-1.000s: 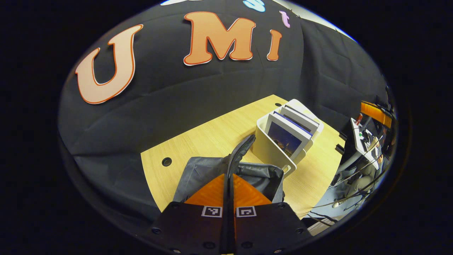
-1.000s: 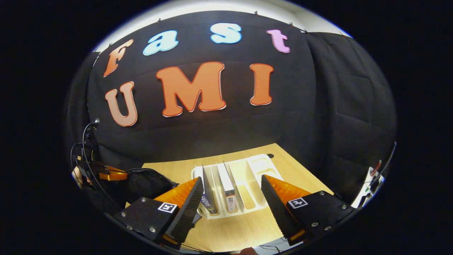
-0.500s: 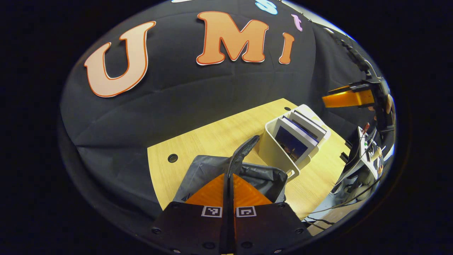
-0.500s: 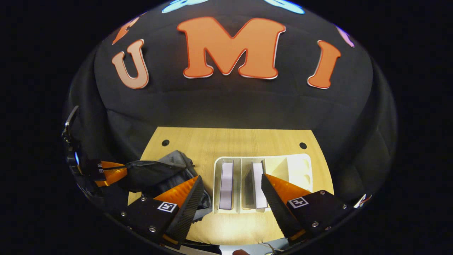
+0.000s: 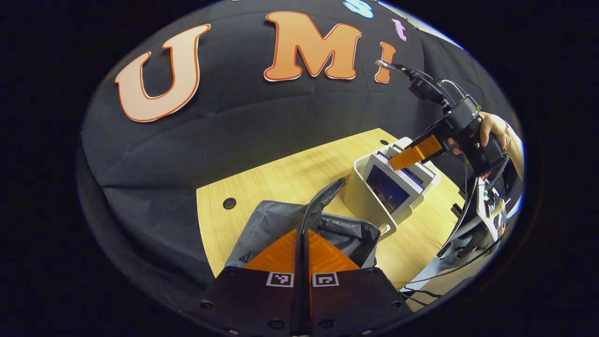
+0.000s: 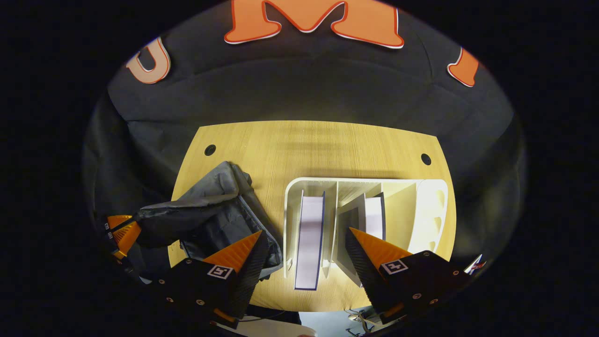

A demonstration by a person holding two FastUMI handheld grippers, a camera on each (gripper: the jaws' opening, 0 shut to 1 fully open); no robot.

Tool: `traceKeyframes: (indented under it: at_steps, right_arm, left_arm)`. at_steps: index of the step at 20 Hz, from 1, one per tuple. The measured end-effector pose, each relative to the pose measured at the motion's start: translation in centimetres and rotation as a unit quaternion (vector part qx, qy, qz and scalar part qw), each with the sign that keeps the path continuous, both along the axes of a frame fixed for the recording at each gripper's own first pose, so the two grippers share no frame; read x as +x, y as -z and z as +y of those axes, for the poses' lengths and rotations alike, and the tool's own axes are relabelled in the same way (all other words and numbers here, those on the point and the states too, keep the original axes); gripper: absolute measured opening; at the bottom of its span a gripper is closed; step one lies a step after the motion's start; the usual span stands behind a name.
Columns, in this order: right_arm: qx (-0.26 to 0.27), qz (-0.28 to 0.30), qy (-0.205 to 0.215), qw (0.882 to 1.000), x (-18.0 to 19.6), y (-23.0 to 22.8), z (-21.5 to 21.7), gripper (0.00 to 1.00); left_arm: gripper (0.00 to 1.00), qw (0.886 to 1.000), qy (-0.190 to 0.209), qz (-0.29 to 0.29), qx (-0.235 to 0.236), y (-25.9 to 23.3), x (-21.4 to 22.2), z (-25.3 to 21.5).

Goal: Open the schoolbag, grab two books from the bookshelf and put them into the schoolbag.

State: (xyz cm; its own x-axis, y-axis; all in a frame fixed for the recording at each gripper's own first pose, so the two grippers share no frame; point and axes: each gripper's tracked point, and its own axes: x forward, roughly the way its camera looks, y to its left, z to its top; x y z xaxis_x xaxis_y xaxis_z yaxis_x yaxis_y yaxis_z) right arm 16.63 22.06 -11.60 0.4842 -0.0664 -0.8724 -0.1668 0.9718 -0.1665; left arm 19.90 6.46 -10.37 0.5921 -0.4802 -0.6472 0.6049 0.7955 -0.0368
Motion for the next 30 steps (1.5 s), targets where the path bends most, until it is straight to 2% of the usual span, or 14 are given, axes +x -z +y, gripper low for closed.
traceKeyframes:
  at_steps: [3,5,6,7,8,9,10,12,18,23,26,30]
  right_arm:
    - [-0.003,0.022,0.019,1.0,0.7,2.6,-0.6,0.98]
    - [-0.004,0.038,0.024,0.999,0.8,4.3,-1.0,0.9]
    - [-0.004,0.045,0.029,0.999,0.9,5.1,-1.1,0.72]
    - [-0.004,0.05,0.035,0.998,0.8,5.8,-1.3,0.77]
    - [-0.002,0.052,0.042,0.998,0.7,6.5,-1.4,0.67]
    - [0.001,0.054,0.049,0.997,0.7,7.0,-1.4,0.61]
    - [0.001,0.059,0.059,0.997,0.5,7.3,-1.5,0.49]
    - [0.0,0.052,0.071,0.996,0.6,7.4,-1.5,0.39]
    - [-0.004,0.016,0.087,0.996,-1.2,3.7,-0.5,0.37]
    - [-0.013,-0.04,0.086,0.995,-3.0,-2.9,0.9,0.36]
    - [-0.019,-0.077,0.063,0.995,-4.3,-7.4,1.6,0.36]
    - [0.016,-0.12,0.061,0.991,-7.4,-11.6,2.7,0.35]
  left_arm:
    - [0.01,1.0,-0.005,0.004,0.004,0.3,-0.2,0.2]
    - [0.01,1.0,-0.01,0.006,0.006,0.5,-0.2,0.2]
    - [0.0,1.0,-0.01,0.004,0.005,0.5,-0.2,0.2]
    - [0.0,1.0,-0.013,0.002,0.004,0.4,0.0,0.2]
    - [0.0,1.0,-0.018,-0.002,0.002,0.5,0.3,0.4]
    - [0.0,1.0,-0.02,-0.002,-0.004,0.5,0.5,0.4]
    - [0.0,1.0,-0.02,-0.001,-0.01,0.7,0.4,0.4]
    - [0.01,1.0,-0.014,0.002,-0.012,1.0,0.4,0.3]
    - [0.0,1.0,0.024,-0.009,-0.012,0.7,0.4,0.2]
    - [0.01,0.999,0.043,-0.013,-0.022,0.7,0.3,0.5]
    - [0.01,0.998,0.05,-0.015,-0.024,0.8,0.3,0.5]
    - [0.01,0.998,0.052,-0.018,-0.02,0.7,0.6,0.6]
